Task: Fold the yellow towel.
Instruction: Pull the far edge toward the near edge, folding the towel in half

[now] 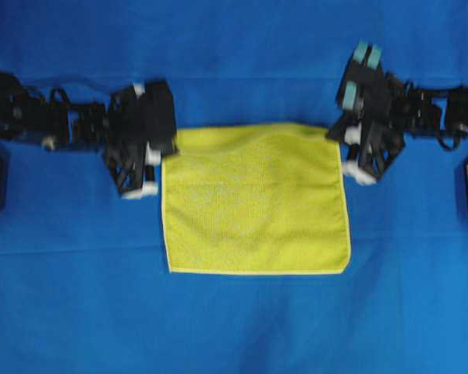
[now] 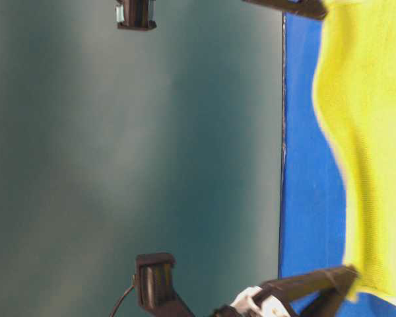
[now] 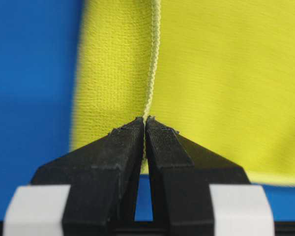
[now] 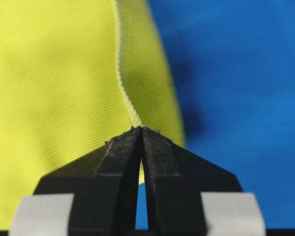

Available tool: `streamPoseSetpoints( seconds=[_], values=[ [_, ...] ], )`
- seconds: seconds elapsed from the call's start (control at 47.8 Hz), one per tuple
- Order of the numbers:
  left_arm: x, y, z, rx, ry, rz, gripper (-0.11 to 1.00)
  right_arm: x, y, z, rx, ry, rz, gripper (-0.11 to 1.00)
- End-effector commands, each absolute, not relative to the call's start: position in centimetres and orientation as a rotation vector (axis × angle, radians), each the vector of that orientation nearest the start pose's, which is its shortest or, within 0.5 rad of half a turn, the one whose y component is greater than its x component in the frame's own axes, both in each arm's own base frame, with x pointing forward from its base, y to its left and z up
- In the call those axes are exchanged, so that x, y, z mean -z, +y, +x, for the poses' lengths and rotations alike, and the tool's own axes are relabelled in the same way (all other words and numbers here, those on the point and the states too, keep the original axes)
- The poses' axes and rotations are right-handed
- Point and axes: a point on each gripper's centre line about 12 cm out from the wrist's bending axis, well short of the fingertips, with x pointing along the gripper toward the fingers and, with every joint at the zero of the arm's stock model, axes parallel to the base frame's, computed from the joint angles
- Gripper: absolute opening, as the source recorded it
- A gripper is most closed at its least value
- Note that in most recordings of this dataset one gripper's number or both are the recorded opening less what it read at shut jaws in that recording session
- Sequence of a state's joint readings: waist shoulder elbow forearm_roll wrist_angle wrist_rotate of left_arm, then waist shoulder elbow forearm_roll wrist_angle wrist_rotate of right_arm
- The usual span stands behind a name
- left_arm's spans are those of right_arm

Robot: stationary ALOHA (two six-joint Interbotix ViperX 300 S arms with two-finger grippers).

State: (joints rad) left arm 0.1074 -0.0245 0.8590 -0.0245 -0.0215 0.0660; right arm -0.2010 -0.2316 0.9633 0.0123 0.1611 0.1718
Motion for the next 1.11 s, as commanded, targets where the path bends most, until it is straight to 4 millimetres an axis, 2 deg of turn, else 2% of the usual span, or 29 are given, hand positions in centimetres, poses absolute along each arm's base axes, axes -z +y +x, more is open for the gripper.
streamPoseSetpoints(
  seconds=[0.0,0.188,0.586,0.795,1.087],
  values=[
    [-13.0,1.4,34.0,-0.028,0.789,0.008,0.01,-14.5,-3.8,28.3,0.224,0.868,0.276,0.01],
    [-12.9,-2.9,34.2,0.059,0.793,-0.016,0.01,-14.1,0.7,28.2,0.136,0.907,0.319,0.01],
    [-13.2,-10.0,34.9,0.203,0.786,-0.04,0.01,-13.9,7.4,27.8,0.006,0.949,0.379,0.01],
    [-13.1,-11.1,34.8,0.231,0.787,-0.03,0.01,-13.7,9.4,28.0,-0.028,0.964,0.391,0.01],
    [-13.0,-11.1,34.6,0.232,0.796,-0.026,0.01,-13.7,9.8,28.5,-0.037,0.961,0.387,0.01]
  ],
)
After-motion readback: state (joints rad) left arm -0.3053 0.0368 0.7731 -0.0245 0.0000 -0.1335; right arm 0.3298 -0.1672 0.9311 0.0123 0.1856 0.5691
